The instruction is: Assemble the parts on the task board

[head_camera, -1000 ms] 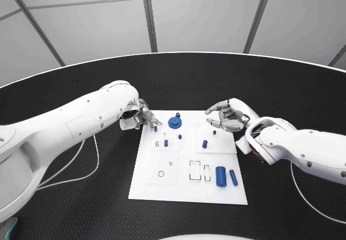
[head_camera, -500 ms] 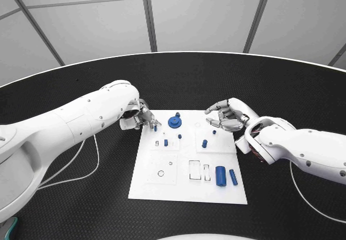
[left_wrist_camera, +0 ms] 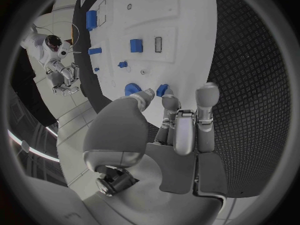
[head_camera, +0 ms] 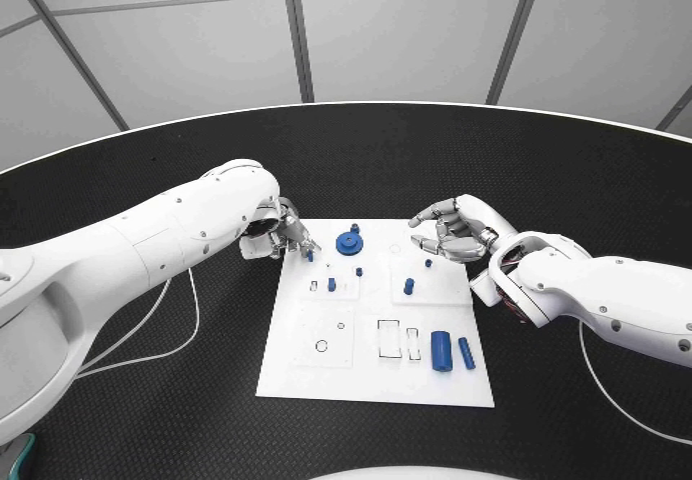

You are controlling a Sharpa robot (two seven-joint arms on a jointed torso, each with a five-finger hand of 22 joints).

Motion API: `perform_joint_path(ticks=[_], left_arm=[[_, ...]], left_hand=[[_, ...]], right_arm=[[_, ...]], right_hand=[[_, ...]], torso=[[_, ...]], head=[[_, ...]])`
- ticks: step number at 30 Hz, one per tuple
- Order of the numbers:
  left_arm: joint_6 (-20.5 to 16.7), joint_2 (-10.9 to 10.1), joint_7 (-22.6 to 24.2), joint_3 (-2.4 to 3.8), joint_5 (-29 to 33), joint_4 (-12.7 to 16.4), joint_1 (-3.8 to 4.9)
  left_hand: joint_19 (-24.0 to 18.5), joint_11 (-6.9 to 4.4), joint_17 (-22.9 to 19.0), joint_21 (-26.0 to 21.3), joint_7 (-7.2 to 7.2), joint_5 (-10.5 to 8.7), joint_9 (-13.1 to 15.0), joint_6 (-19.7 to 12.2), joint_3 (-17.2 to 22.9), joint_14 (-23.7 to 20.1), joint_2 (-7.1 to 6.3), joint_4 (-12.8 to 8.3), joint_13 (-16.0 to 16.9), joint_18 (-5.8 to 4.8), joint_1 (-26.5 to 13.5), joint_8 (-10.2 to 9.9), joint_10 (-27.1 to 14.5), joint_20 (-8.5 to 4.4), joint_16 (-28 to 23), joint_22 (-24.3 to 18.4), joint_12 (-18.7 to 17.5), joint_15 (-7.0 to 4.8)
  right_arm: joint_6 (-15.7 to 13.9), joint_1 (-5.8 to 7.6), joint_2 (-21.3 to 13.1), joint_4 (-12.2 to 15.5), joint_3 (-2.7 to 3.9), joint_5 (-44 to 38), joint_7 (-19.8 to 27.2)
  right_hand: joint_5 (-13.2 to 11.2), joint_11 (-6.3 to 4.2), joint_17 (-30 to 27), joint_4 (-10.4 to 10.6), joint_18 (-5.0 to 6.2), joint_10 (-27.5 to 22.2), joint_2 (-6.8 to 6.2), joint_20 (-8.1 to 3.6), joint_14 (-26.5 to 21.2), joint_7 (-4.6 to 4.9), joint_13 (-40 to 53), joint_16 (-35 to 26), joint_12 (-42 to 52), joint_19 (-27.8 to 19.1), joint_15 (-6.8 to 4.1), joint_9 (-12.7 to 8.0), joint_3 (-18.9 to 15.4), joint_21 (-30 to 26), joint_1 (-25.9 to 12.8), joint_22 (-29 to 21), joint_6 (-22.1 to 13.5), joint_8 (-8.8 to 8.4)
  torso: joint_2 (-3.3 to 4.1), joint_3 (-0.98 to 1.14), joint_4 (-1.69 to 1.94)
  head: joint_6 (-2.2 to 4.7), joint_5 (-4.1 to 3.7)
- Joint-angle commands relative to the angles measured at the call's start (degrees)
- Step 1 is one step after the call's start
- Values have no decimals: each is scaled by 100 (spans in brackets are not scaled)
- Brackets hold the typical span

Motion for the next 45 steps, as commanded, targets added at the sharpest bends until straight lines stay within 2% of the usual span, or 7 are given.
perform_joint_path(ticks=[1, 8, 13, 19, 32, 36, 45], left_arm=[[21, 3, 5, 0, 2, -1, 0], [54, -8, 19, 0, 52, 7, 0], [44, -31, 27, -1, 135, 20, 0], [17, -55, 36, -1, 185, 35, 0], [-19, -206, 95, -1, 571, 158, 1], [-38, -331, 80, -1, 731, 328, 4], [-212, -870, 64, -2, 848, 1186, 8]], left_hand=[[43, 2, 714, 29, -4, 17, -8, 26, 37, 400, 2, 2, 1, -15, 70, 16, 27, -8, 14, 7, 33, -40], [55, -25, 730, 66, -33, 14, -24, 58, 274, 406, 66, -30, 18, -24, 254, 25, 56, -12, 18, 60, 40, -63], [57, -73, 732, 98, -73, 19, 8, 39, 1040, 409, 156, -315, -1, -27, 669, 102, 75, -51, 18, 100, 5, -108], [50, -52, 729, 127, -40, 17, 139, -70, 1915, 408, 123, -688, -23, -34, 648, 292, 119, -35, 17, 135, -24, -88], [40, -42, 728, 145, -32, 14, 283, -122, 2460, 408, 92, -962, -14, -34, 453, 470, 148, -15, 18, 146, -18, -81], [43, -45, 750, 158, -35, 16, 315, -117, 2575, 415, 69, -1038, 27, -36, 404, 512, 181, -13, 24, 161, 6, -83], [102, -69, 839, 252, -58, 26, 372, -69, 2833, 446, -14, -1227, 155, -56, 276, 601, 309, -22, 53, 297, 76, -100]], right_arm=[[1, 0, 1, -1, 0, 0, 1], [4, 0, 3, -3, 0, 0, 4], [2, 0, 1, -4, 0, 0, 6], [1, 0, 0, -5, 0, 0, 9], [-1, 0, -12, 0, 0, 0, 7], [-1, 0, -21, 1, 0, 0, 6], [-7, 0, -47, 8, -1, 0, 5]], right_hand=[[39, 13, 10, -3, 89, -33, 5, 18, 236, 8, 7, -27, -3, -31, -31, -9, 27, -23, -41, 4, 10, 26], [39, 13, 10, -3, 89, -33, 5, 18, 236, 8, 7, -27, -3, -31, -31, -9, 27, -23, -41, 4, 10, 26], [39, 13, 10, -3, 89, -33, 5, 18, 236, 8, 7, -27, -3, -31, -31, -9, 27, -23, -41, 4, 10, 26], [39, 13, 12, -5, 87, -28, 11, 18, 237, 9, 12, -26, 4, -29, -31, -10, 33, -17, -55, 10, 12, 29], [39, 13, 12, -5, 87, -28, 11, 18, 237, 9, 12, -26, 4, -29, -31, -10, 33, -17, -55, 10, 12, 29], [39, 13, 12, -5, 87, -28, 11, 18, 237, 9, 12, -26, 4, -29, -31, -10, 33, -17, -55, 10, 12, 29], [39, 13, 12, -5, 87, -28, 11, 18, 237, 9, 12, -26, 4, -29, -31, -10, 33, -17, -55, 10, 12, 29]], torso=[[-1, 0, -1], [2, -4, 3], [0, -6, 3], [0, -7, 2], [-6, -6, 4], [-13, -7, 5], [-8, -8, 9]], head=[[-11, -6], [-21, -12], [-28, -15], [-36, -15], [-32, -11], [-38, -6], [-48, -13]])
